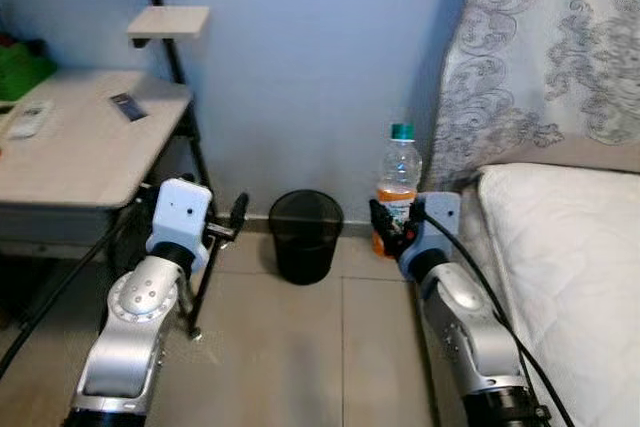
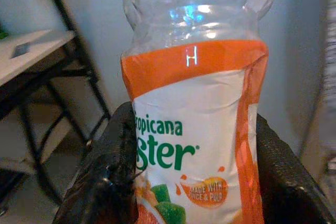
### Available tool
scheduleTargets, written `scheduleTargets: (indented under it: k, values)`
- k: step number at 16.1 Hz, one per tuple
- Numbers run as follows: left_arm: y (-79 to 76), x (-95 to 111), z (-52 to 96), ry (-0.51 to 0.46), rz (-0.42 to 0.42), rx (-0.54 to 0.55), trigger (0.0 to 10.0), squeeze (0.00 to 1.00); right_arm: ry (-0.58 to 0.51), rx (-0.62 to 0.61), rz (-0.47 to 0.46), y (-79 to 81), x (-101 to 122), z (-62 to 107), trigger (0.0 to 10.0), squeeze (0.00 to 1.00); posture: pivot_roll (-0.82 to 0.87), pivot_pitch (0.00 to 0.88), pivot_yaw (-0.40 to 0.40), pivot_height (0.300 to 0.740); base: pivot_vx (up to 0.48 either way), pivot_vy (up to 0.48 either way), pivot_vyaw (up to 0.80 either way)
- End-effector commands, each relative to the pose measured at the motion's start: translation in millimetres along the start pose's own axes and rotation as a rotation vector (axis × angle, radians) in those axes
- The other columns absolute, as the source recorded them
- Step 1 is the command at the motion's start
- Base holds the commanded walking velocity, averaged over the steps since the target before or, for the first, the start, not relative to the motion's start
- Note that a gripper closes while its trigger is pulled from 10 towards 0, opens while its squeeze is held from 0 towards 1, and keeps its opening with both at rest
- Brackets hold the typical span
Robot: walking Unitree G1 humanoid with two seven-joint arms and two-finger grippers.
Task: Clean up the room
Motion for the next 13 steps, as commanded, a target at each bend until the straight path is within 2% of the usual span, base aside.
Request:
scheduleTargets:
  k: [1,13]
  values:
    - [-1.2,4.6,-1.6,-0.012,-0.012,-0.009,10.0,0.03,-0.016,-0.004,-0.003,-2.0,6.6,0.4,10.0,0.00,0.10,0.000,0.012,0.740,0.330,0.000,0.00]
    - [0.0,4.2,-3.7,-0.008,-0.012,-0.015,10.0,0.04,-0.014,-0.031,-0.020,-4.7,6.6,-0.8,10.0,0.00,0.10,0.000,0.018,0.740,0.331,0.000,0.00]
Point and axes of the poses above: a point about 5 cm out from each wrist's last joint towards the gripper, its own z axis pointing back from the gripper into the wrist, its own x axis along the axis of the wrist's last joint, y = z × x, the point moved 4 cm from there along -z, pointing out of the wrist towards the gripper, and after that the axes turned 15 degrees about -z, right-handed, at the moved point
